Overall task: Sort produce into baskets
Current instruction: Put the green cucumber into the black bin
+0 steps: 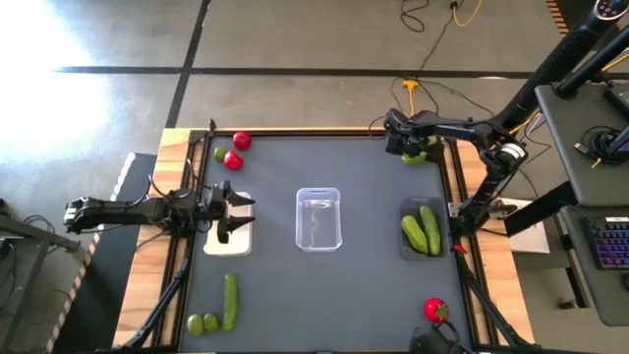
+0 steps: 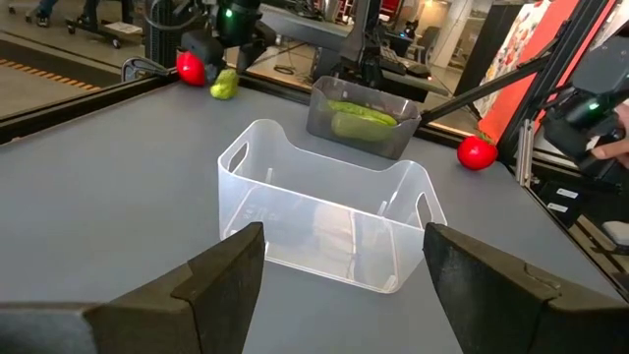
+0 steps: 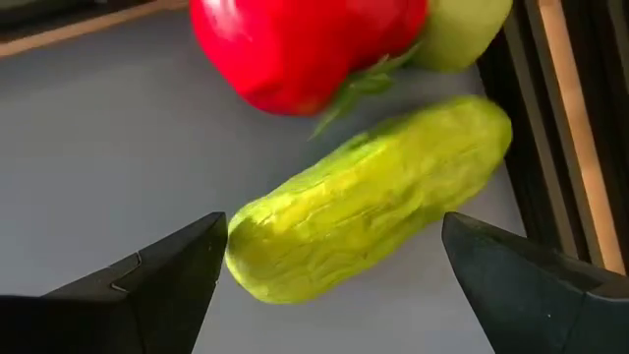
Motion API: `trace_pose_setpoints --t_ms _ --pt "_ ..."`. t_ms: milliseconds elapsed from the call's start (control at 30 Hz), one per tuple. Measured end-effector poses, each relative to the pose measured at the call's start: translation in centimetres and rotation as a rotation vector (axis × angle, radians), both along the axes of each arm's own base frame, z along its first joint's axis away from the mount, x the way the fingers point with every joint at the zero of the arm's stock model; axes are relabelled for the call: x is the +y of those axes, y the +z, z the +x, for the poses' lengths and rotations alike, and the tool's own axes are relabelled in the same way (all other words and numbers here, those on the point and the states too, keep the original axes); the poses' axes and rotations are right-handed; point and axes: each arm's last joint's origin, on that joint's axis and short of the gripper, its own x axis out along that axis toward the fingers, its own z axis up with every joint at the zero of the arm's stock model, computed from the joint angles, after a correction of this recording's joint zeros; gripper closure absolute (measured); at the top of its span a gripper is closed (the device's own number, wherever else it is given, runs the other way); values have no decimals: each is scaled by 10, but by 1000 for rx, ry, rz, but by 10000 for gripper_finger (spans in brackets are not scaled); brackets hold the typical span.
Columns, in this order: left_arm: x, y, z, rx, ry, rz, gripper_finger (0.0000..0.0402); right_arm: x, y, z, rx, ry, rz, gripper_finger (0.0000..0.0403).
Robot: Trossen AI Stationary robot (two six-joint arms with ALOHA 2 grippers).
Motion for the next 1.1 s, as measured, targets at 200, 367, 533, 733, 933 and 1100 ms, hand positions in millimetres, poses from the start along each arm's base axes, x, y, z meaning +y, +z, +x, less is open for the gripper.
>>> trace_pose_setpoints --t_ms 200,367,533,733,933,1100 --pt "0 0 0 0 0 0 139 -1 -13 1 21 -31 34 47" --pt "0 0 0 0 0 0 139 -2 -19 2 36 -28 54 88" --pt "0 0 0 0 0 0 139 -2 -21 2 42 -26 65 143" --pt "0 0 0 0 0 0 139 10 -16 -5 85 -40 184 204" --pt "0 0 0 0 0 0 139 28 7 -16 85 -15 322 243" --pt "0 0 0 0 0 0 139 46 39 -20 -15 49 297 255"
